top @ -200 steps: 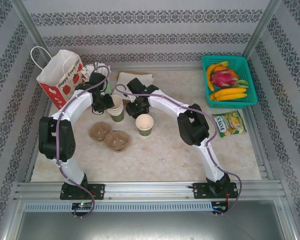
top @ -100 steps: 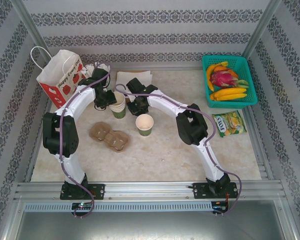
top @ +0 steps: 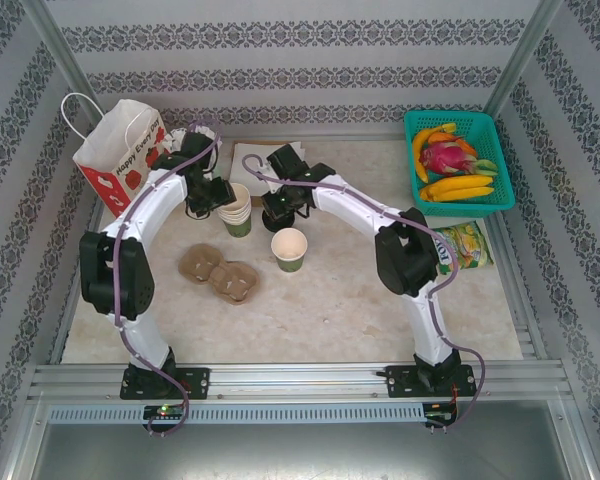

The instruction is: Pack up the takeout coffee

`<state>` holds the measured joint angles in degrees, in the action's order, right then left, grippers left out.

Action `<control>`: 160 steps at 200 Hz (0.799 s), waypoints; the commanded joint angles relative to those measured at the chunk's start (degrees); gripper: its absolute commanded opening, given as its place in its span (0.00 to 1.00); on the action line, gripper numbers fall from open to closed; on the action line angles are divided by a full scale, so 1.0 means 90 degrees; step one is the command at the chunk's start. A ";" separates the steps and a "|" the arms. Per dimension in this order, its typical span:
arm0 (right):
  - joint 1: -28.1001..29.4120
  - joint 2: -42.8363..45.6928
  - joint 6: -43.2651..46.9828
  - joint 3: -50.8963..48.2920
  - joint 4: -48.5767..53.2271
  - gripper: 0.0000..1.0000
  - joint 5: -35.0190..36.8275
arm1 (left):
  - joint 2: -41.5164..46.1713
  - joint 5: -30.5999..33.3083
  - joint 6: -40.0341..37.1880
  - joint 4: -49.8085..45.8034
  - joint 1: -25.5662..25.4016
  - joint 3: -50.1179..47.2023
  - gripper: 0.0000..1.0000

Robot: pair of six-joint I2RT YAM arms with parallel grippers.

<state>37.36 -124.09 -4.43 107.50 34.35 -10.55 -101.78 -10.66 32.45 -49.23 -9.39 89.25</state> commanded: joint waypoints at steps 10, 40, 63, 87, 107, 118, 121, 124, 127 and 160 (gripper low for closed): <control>-0.0043 0.0989 0.1009 -0.0727 -0.0748 0.06 -0.0399 | 0.0599 -0.0233 -0.0305 -0.0380 -0.0039 0.0110 0.63; -0.0007 0.1620 0.2072 -0.1060 -0.0844 0.05 -0.0740 | 0.1063 -0.0430 -0.0674 -0.0300 -0.0033 0.0035 0.69; 0.0133 0.2192 0.2734 -0.1612 -0.1315 0.05 -0.0910 | 0.1463 -0.0985 -0.1006 -0.0032 -0.0053 -0.0155 0.70; 0.0386 0.2776 0.3269 -0.2349 -0.2183 0.05 -0.1045 | 0.1896 -0.1874 -0.1272 0.0399 -0.0254 -0.0407 0.69; 0.0578 0.2914 0.3405 -0.2410 -0.2342 0.04 -0.0913 | 0.2164 -0.2445 -0.1428 0.0742 -0.0542 -0.0583 0.67; 0.0666 0.2938 0.3467 -0.2412 -0.2394 0.04 -0.0835 | 0.2277 -0.2495 -0.1525 0.0870 -0.0737 -0.0642 0.67; 0.0693 0.2947 0.3492 -0.2406 -0.2413 0.04 -0.0814 | 0.2306 -0.2497 -0.1545 0.0905 -0.0786 -0.0661 0.68; 0.0725 0.2947 0.3510 -0.2404 -0.2431 0.04 -0.0799 | 0.2326 -0.2476 -0.1552 0.0936 -0.0835 -0.0672 0.68; 0.0751 0.2957 0.3530 -0.2404 -0.2435 0.04 -0.0786 | 0.2338 -0.2464 -0.1554 0.0959 -0.0869 -0.0677 0.69; 0.0937 0.2982 0.3559 -0.2399 -0.2526 0.04 -0.0722 | 0.2281 -0.1682 -0.1433 0.0900 -0.1012 -0.0592 0.62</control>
<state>43.94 -98.10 25.45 86.48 15.79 -16.64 -81.71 -27.38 20.93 -43.53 -16.47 83.85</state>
